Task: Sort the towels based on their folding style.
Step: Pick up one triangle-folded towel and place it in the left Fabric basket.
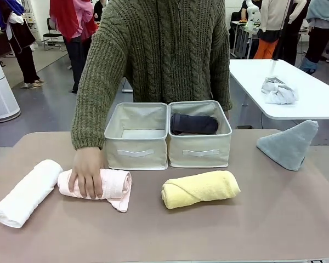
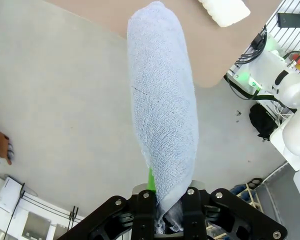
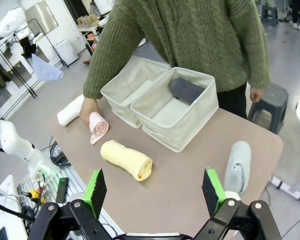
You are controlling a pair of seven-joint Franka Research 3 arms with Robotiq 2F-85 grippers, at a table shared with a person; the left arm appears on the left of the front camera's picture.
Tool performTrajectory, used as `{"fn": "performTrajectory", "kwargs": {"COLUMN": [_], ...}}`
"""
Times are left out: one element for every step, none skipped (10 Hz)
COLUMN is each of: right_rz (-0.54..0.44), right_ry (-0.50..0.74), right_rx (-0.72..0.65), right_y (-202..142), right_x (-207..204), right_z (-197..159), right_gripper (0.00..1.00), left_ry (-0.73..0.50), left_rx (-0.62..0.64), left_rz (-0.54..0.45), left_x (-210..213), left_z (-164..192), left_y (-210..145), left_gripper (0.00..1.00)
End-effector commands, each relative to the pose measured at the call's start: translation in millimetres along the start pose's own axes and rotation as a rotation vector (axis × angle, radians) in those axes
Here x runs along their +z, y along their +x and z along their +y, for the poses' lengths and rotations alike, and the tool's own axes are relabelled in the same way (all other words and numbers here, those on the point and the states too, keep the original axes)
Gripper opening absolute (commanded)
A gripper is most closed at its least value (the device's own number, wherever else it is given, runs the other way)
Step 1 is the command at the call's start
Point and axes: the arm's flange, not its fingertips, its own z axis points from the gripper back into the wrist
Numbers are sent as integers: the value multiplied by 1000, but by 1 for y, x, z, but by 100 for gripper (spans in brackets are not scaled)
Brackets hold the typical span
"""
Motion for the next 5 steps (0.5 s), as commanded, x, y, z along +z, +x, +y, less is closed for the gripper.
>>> {"fn": "performTrajectory", "kwargs": {"right_rz": [0, 0, 0, 0, 0], "right_ry": [10, 10, 10, 10, 10], "right_rx": [2, 2, 2, 2, 2], "right_y": [1, 1, 1, 1, 1], "right_x": [-1, -1, -1, -1, -1], "right_z": [0, 0, 0, 0, 0], "right_gripper": [100, 100, 100, 100, 100], "left_ry": [9, 4, 3, 5, 5], "left_rx": [16, 14, 13, 11, 12], "left_rz": [1, -1, -2, -4, -4], "left_x": [-3, -4, -4, -4, -4], "left_z": [-3, -1, 2, 3, 7], "left_y": [-1, 0, -4, -7, -12], "left_gripper": [17, 17, 17, 17, 17]}}
